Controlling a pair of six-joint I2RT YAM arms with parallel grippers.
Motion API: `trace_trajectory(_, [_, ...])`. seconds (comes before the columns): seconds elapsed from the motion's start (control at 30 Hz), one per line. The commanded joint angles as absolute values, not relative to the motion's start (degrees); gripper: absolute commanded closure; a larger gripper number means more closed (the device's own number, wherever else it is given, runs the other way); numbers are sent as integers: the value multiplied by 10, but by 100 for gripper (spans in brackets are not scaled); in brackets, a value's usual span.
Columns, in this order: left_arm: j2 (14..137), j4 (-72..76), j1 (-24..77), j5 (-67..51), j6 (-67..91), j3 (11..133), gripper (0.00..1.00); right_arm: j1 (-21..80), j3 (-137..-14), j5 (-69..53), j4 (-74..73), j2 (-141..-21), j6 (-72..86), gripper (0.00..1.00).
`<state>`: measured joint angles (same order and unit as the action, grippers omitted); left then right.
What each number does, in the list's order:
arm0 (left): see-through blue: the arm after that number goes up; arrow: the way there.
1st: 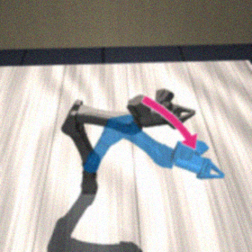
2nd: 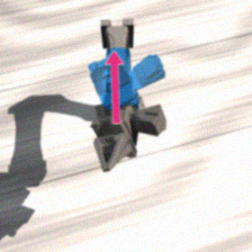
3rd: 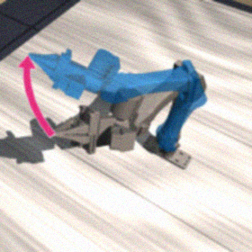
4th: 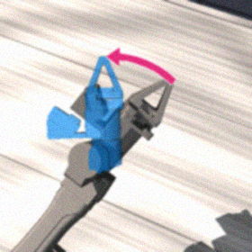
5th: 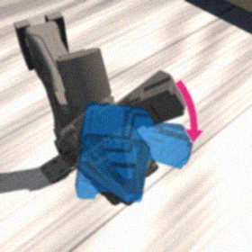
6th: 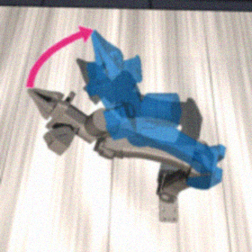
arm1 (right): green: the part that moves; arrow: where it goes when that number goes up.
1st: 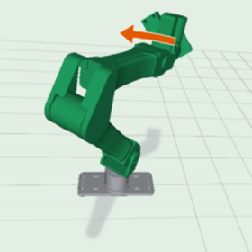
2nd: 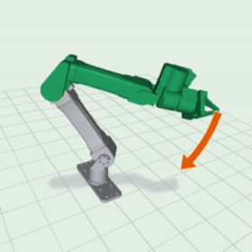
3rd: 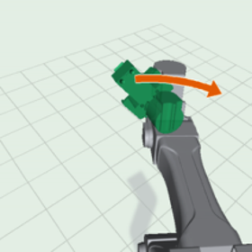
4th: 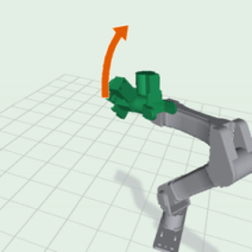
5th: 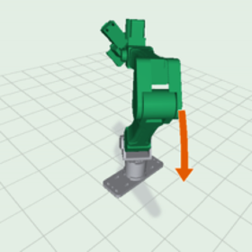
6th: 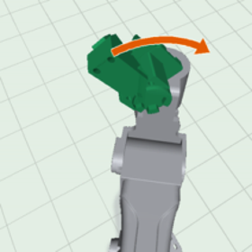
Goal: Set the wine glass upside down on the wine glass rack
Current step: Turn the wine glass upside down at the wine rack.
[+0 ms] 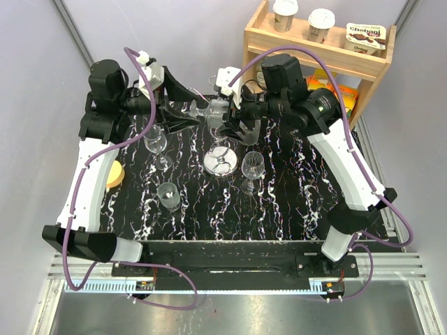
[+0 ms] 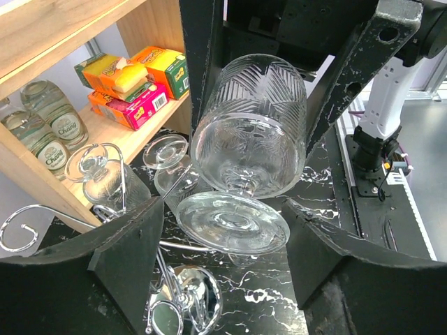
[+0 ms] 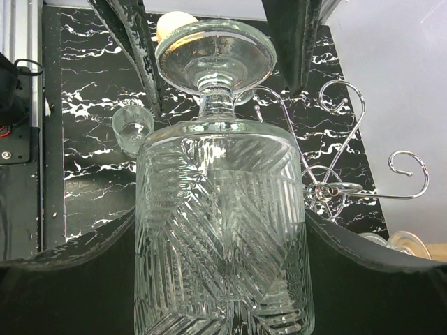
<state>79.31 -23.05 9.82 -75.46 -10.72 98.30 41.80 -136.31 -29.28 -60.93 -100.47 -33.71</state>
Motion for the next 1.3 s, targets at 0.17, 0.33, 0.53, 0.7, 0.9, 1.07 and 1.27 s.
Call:
trace_trajectory(0.17, [787,-215,102,-777,-126,970,28,418,-1382,-301,-569,-992,-339,100])
trace_trajectory(0.33, [786,-215,103,-779,-122,976,38,417,-1374,-303,-566,-991,-338,100])
trace_trajectory(0.53, [787,-215,105,-778,-120,979,68,417,-1360,-287,-552,-991,-339,100])
trace_trajectory(0.7, [796,-215,106,-762,-119,986,94,417,-1363,-262,-552,-1008,-343,94])
trace_trajectory(0.9, [817,-311,113,-720,-183,1037,100,417,-1367,-228,-558,-1030,-358,78])
trace_trajectory(1.07, [825,-371,126,-686,-231,1057,100,418,-1409,-207,-591,-1056,-373,67])
trace_trajectory(1.27, [830,-407,134,-659,-253,1077,100,420,-1440,-190,-617,-1074,-390,60])
